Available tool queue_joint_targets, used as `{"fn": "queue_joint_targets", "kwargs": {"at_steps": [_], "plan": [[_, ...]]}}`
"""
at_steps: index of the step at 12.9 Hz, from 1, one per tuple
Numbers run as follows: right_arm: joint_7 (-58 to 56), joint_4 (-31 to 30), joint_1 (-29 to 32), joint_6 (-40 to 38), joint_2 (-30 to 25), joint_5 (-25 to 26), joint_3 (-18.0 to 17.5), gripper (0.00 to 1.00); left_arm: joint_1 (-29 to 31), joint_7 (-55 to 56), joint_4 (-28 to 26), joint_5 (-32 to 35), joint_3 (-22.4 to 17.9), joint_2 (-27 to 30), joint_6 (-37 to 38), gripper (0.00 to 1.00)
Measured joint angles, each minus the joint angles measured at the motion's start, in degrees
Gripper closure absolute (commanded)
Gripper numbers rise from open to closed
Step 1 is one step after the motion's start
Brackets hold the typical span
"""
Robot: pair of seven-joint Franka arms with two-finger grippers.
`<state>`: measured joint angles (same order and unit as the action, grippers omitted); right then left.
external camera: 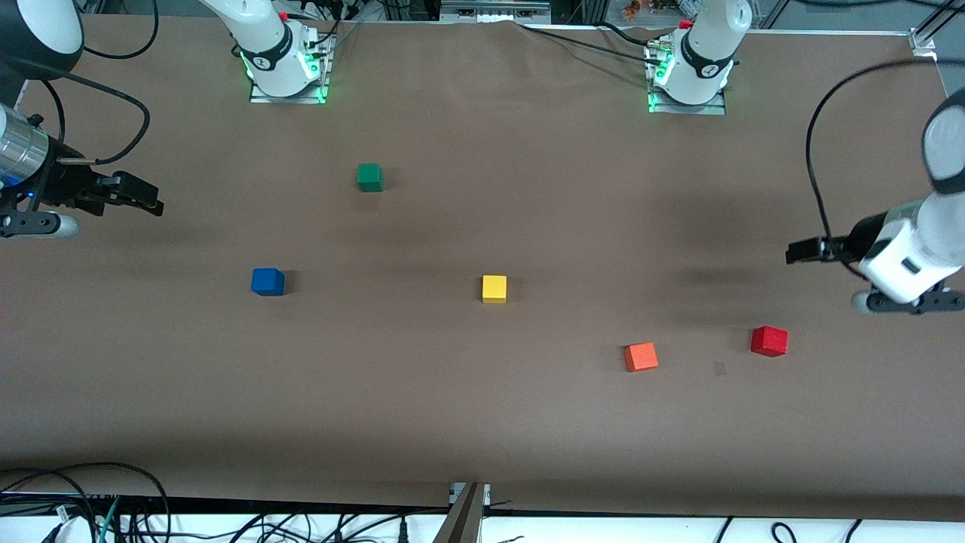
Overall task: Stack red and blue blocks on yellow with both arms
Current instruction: 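Move the left gripper toward the red cube, then grasp the red cube with the left gripper while the right gripper reaches the blue cube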
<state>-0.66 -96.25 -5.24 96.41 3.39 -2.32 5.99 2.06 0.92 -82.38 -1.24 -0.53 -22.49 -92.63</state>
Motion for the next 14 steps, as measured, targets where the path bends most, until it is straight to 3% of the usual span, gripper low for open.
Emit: {"fn": "queue_joint_targets", "kwargs": {"at_steps": [5, 9, 14], "plan": [[0.00, 0.04, -0.01, -0.49, 0.00, 0.08, -0.01, 0.00, 0.79, -1.04, -0.86, 1.41, -0.02, -10.81, -12.82, 0.00], [0.05, 0.02, 0.01, -0.90, 0.01, 0.08, 0.08, 0.00, 4.59, -12.48, -5.28, 1.50, -0.21, -16.37, -29.54, 0.00], [0.10, -0.10, 0.18, -1.02, 0.34, 0.08, 0.31, 0.00, 5.79, -16.45, -11.07, 1.50, 0.50, -18.08, -40.47, 0.00]]}}
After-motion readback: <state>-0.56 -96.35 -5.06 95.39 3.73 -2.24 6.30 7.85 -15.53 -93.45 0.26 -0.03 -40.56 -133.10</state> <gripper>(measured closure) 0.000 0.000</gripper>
